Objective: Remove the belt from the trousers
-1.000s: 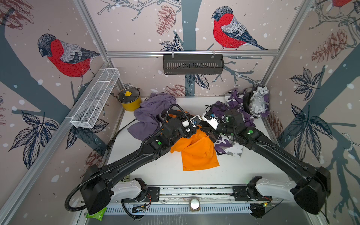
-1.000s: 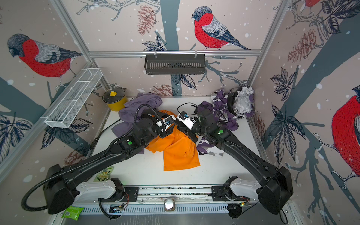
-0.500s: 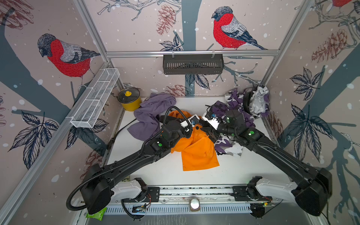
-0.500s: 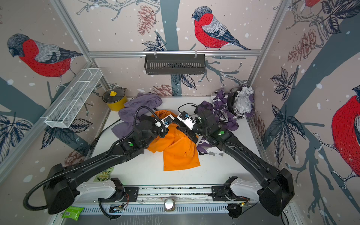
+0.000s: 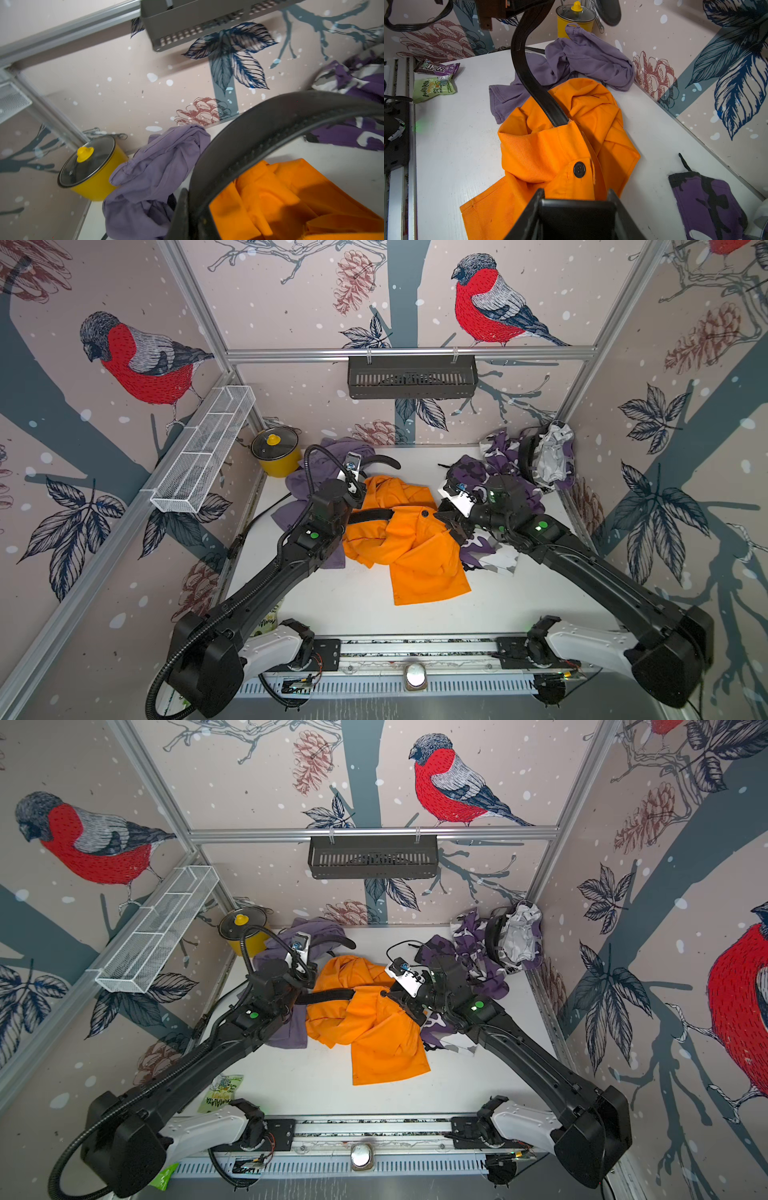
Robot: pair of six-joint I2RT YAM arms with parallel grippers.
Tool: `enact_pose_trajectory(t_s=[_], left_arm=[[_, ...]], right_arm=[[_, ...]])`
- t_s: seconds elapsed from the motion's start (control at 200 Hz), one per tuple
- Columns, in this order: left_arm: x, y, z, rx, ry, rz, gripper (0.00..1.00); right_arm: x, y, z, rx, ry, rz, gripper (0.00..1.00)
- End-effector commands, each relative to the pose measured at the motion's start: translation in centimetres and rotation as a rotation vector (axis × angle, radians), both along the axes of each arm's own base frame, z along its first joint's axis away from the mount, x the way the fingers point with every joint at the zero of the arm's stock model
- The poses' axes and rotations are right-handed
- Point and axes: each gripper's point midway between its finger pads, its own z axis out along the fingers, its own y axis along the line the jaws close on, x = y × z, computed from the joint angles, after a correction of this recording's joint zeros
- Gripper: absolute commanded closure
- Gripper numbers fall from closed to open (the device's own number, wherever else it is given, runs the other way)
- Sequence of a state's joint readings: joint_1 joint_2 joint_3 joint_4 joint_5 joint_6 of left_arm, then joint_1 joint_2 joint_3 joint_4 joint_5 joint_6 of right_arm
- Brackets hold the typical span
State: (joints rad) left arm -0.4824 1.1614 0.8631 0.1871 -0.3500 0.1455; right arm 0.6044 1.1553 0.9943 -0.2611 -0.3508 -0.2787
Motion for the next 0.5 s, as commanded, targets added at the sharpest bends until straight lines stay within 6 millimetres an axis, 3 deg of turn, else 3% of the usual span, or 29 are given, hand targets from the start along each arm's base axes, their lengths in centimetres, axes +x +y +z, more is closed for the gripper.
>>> enact_pose_trajectory(t_s=[0.0, 0.06, 0.16, 0.175, 0.245, 0.295, 0.36, 0.47, 0.495], left_arm=[[0.5, -0.7, 0.0, -0.115, 0.045, -0.013, 0.38], [1.0, -0.4, 0.5, -0.138, 0.057, 0.021, 0.26], [1.2, 0.3, 1.6, -0.187, 0.063, 0.046, 0.18], [1.2, 0.3, 3.1, -0.207, 0.038, 0.041, 0.17], [0.6, -0.1, 5.4, -0.250, 0.001, -0.001, 0.11], [-0.1, -1.1, 6.8, -0.274, -0.023, -0.077, 0.02], [-1.2, -3.0, 8.0, -0.295, -0.056, -0.213, 0.02], [-3.3, -6.9, 7.4, -0.329, -0.017, -0.450, 0.02], [-3.8, -7.9, 6.1, -0.343, 0.018, -0.502, 0.01]], right_arm=[[0.8, 0.1, 1.6, 0.046, -0.030, -0.033, 0.99], [1.4, -0.1, 2.2, 0.062, -0.032, -0.060, 0.99], [3.0, -0.9, 3.6, 0.092, -0.025, -0.132, 0.98], [3.2, -1.0, 3.8, 0.096, -0.024, -0.140, 0.98], [4.2, -1.3, 4.8, 0.116, -0.014, -0.183, 0.97], [4.8, -1.5, 5.5, 0.129, -0.003, -0.203, 0.97], [5.7, -1.5, 6.4, 0.146, 0.010, -0.230, 0.97], [7.1, -0.9, 7.1, 0.165, 0.043, -0.258, 0.97], [7.3, -0.8, 7.4, 0.173, 0.048, -0.262, 0.97]])
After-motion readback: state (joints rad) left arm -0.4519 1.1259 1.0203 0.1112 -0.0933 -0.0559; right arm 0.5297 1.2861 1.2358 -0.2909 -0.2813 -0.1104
